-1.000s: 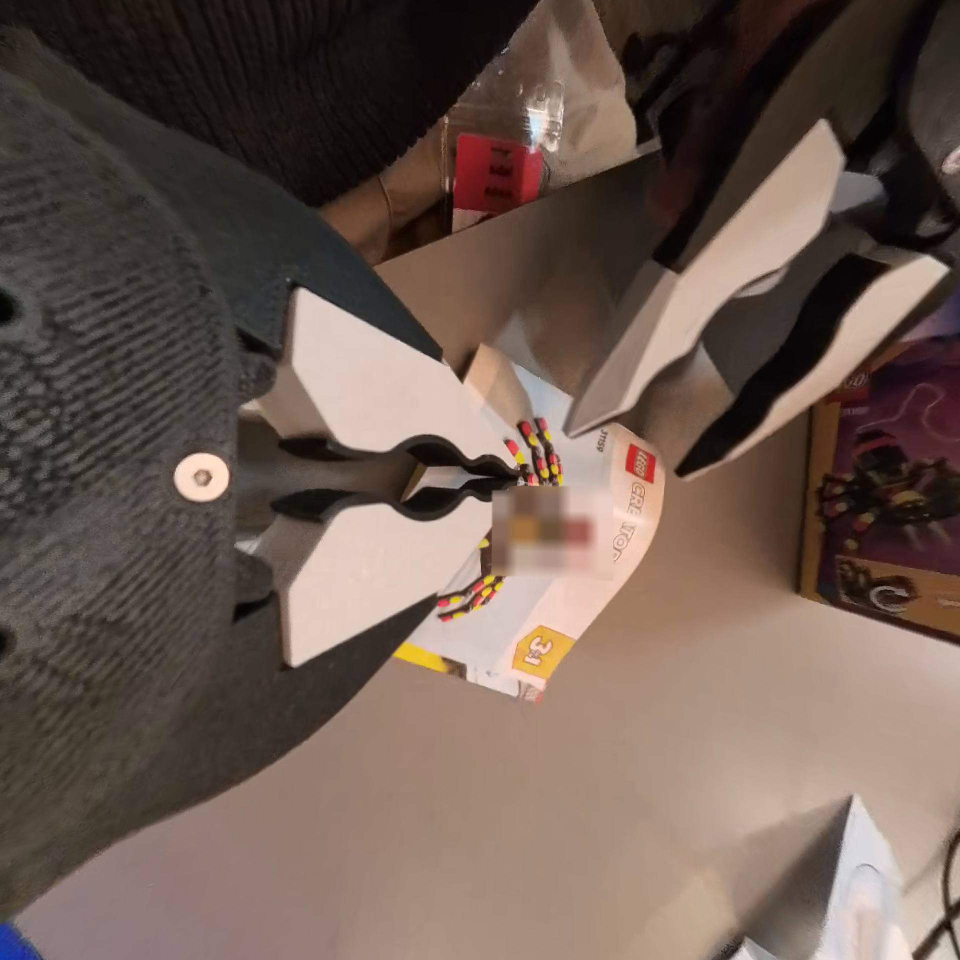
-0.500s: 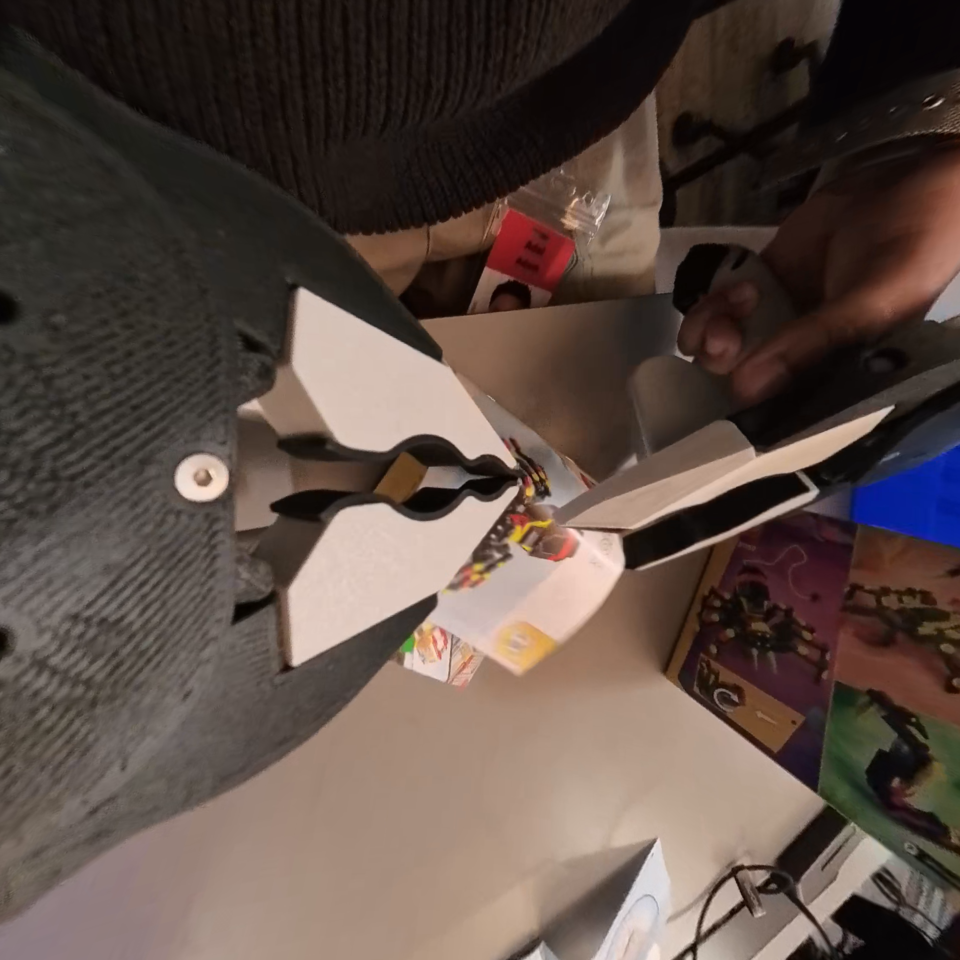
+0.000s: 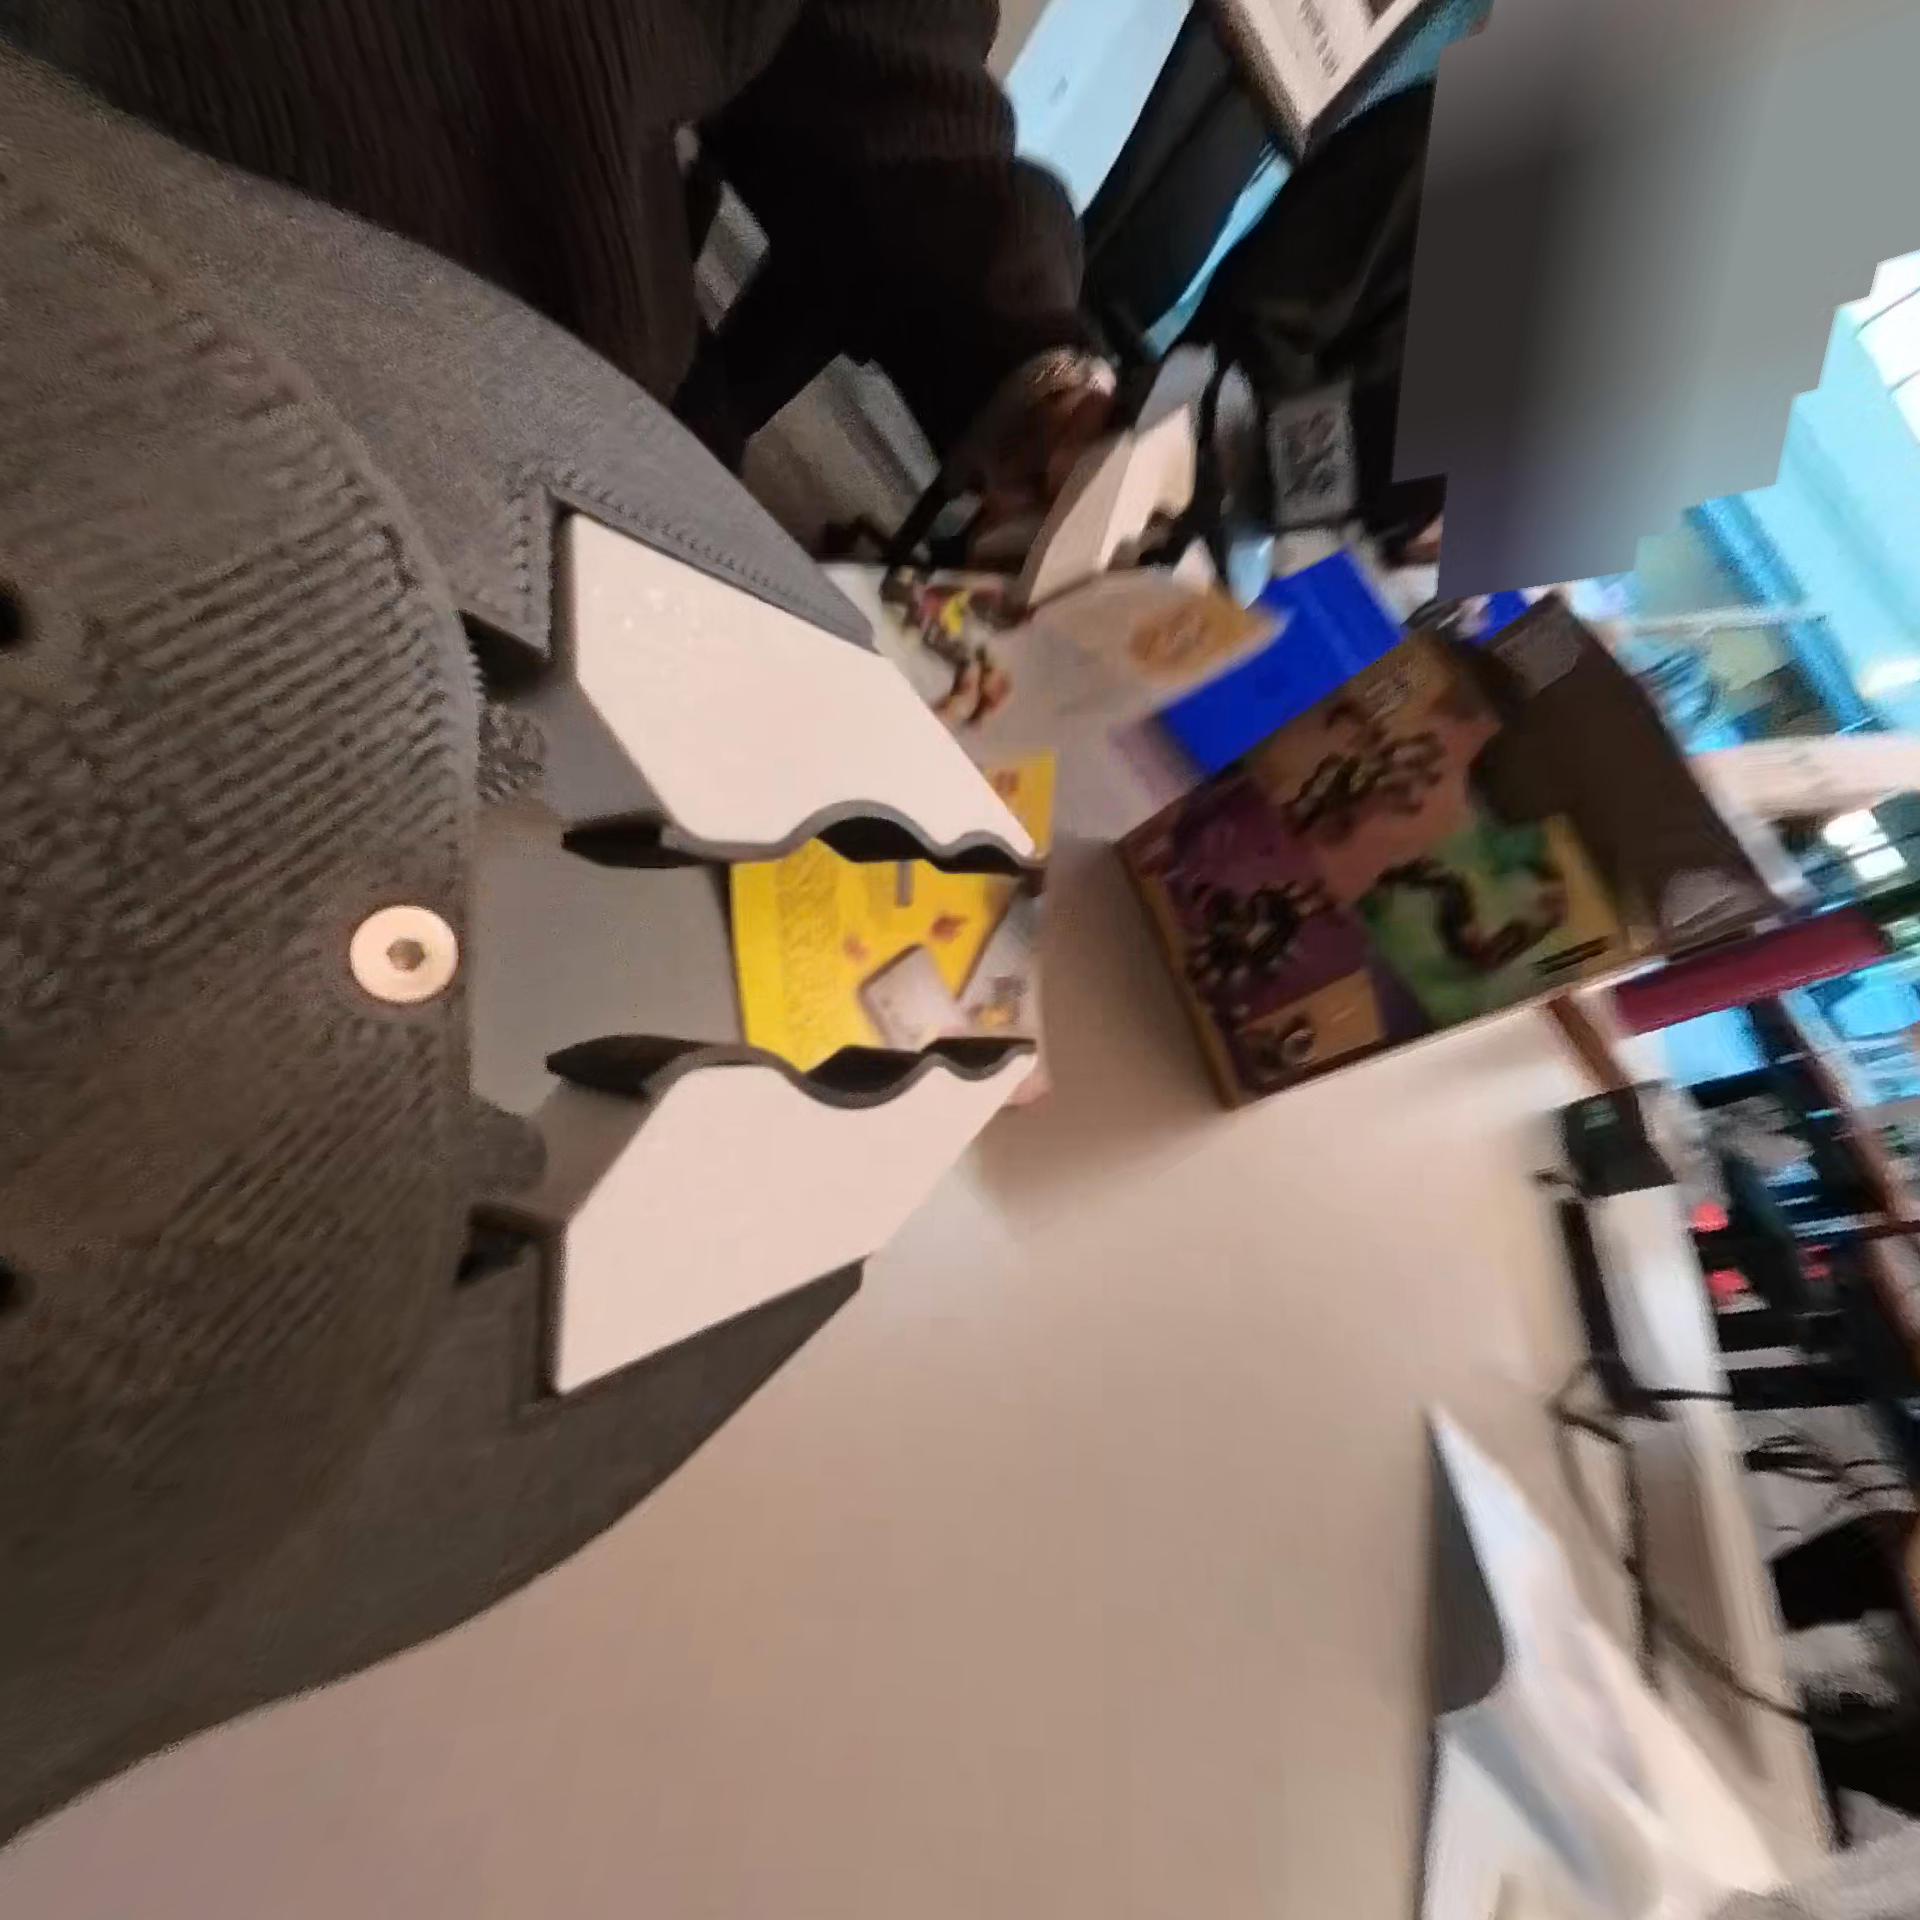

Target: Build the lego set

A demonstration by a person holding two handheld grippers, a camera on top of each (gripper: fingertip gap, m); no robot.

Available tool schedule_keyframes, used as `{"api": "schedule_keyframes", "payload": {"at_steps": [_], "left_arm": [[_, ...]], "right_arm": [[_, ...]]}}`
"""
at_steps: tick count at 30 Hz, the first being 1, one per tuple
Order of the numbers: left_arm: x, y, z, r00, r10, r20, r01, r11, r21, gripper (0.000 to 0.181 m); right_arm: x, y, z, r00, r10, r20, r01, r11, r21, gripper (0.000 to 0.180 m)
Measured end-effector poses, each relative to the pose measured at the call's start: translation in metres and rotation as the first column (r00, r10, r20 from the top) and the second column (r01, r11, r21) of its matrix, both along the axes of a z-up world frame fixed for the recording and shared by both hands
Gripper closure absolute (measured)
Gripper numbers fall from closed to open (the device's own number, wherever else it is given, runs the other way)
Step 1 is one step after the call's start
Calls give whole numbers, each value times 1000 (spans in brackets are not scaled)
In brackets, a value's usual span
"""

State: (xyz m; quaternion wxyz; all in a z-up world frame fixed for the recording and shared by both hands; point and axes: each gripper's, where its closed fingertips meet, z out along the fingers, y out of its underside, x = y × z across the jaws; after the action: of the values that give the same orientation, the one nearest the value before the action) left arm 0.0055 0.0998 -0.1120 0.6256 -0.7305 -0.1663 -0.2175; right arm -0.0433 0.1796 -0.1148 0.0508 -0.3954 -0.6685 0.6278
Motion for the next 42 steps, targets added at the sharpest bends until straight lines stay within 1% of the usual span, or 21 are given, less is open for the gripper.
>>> {"api": "schedule_keyframes", "payload": {"at_steps": [2, 5, 7, 10, 12, 13, 14, 15, 17, 21, 25, 27, 30, 32, 36, 38, 40, 42], "left_arm": [[8, -2, 3, 996, -41, -83, 41, 999, 1, 181], [17, -5, 6, 984, -73, -162, 77, 997, 15, 181], [20, -5, 9, 980, -84, -180, 90, 996, 27, 181], [22, -5, 7, 977, -101, -189, 106, 994, 17, 181], [25, -6, 4, 974, -122, -192, 124, 992, 2, 181], [25, -7, 3, 973, -127, -195, 128, 992, -6, 181], [26, -8, 2, 971, -132, -199, 132, 991, -16, 180], [26, -10, 0, 969, -137, -203, 134, 991, -27, 177], [25, -14, -3, 969, -137, -208, 130, 990, -45, 175], [27, -23, -2, 967, -160, -198, 155, 987, -38, 174], [43, -33, -9, 955, -266, -133, 258, 963, -71, 176], [52, -38, -16, 943, -323, -80, 315, 944, -102, 175], [57, -43, -32, 932, -361, -29, 350, 918, -184, 173], [57, -44, -38, 932, -363, -17, 352, 911, -213, 173], [53, -49, -47, 938, -347, -4, 333, 904, -268, 172], [49, -55, -51, 943, -332, 9, 321, 902, -289, 172], [44, -60, -53, 951, -309, 9, 297, 906, -303, 172], [38, -63, -52, 959, -284, 7, 272, 912, -307, 172]], "right_arm": [[6, -10, -20, 997, 50, 67, -55, 996, 72, 144], [20, -33, -44, 982, 142, 121, -164, 968, 191, 144], [29, -44, -60, 973, 175, 153, -212, 940, 268, 147], [36, -55, -77, 960, 194, 204, -254, 909, 329, 144], [37, -59, -86, 958, 199, 204, -265, 884, 385, 145], [36, -57, -92, 962, 190, 198, -260, 860, 440, 147], [33, -54, -97, 970, 174, 170, -237, 836, 495, 156], [31, -51, -99, 976, 165, 138, -214, 814, 540, 160], [28, -45, -100, 983, 153, 105, -185, 789, 586, 171], [23, -36, -101, 985, 122, 121, -170, 798, 579, 179], [11, -14, -101, 992, 41, 121, -106, 794, 598, 180], [3, 0, -101, 996, -12, 92, -49, 772, 634, 179], [-8, 21, -101, 995, -92, 36, 42, 720, 693, 180], [-14, 32, -101, 991, -130, -9, 96, 677, 730, 180], [-14, 33, -101, 992, -121, -35, 107, 654, 749, 179], [-14, 33, -100, 992, -119, -43, 111, 645, 756, 174], [-13, 29, -98, 994, -100, -37, 94, 657, 748, 165], [-7, 12, -91, 999, -46, -22, 48, 724, 688, 156]]}}
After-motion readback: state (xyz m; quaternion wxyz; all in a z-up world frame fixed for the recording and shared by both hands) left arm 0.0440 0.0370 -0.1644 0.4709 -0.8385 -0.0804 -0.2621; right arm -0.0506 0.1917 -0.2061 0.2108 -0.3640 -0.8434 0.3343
